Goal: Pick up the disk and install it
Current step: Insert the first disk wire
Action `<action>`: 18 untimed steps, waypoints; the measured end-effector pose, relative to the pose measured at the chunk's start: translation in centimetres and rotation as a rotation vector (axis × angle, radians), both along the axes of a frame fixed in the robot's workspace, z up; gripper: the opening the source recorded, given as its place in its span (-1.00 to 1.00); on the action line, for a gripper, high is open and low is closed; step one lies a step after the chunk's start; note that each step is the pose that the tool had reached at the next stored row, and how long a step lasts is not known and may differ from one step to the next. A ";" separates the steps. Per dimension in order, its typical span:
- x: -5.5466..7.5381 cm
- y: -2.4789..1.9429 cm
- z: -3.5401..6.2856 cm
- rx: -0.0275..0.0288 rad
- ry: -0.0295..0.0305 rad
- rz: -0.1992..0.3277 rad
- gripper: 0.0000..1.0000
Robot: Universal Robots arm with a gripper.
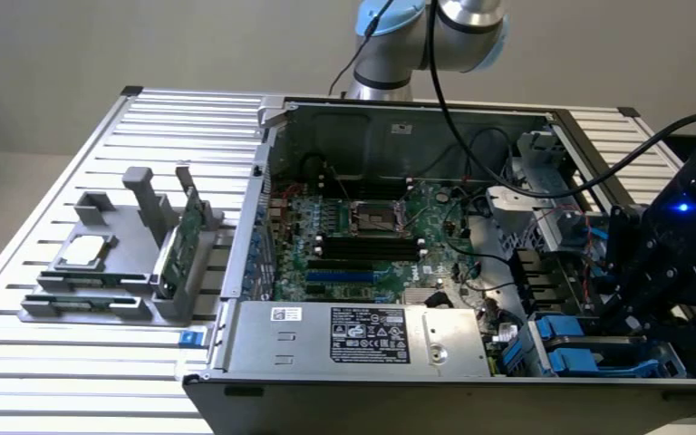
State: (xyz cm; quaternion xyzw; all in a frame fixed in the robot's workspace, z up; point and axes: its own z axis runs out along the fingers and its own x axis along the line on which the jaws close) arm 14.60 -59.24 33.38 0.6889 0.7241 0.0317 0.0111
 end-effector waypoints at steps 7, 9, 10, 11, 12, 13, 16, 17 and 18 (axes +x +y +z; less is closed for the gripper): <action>0.0 0.03 0.00 -0.0025 0.0000 -0.001 -0.65; 0.0 0.04 0.00 -0.0030 0.0001 -0.001 -0.65; 0.0 0.04 0.00 -0.0031 0.0001 -0.001 -0.65; 0.0 0.04 0.00 -0.0033 0.0001 -0.001 -0.65; 0.0 0.04 -0.01 -0.0034 0.0001 -0.001 -0.65; 0.0 0.04 -0.01 -0.0036 0.0001 -0.001 -0.65; 0.0 0.04 -0.04 -0.0045 0.0000 -0.001 -0.65; 0.0 0.04 -0.06 -0.0047 0.0001 -0.001 -0.65; 0.0 0.04 -0.08 -0.0047 0.0003 -0.001 -0.65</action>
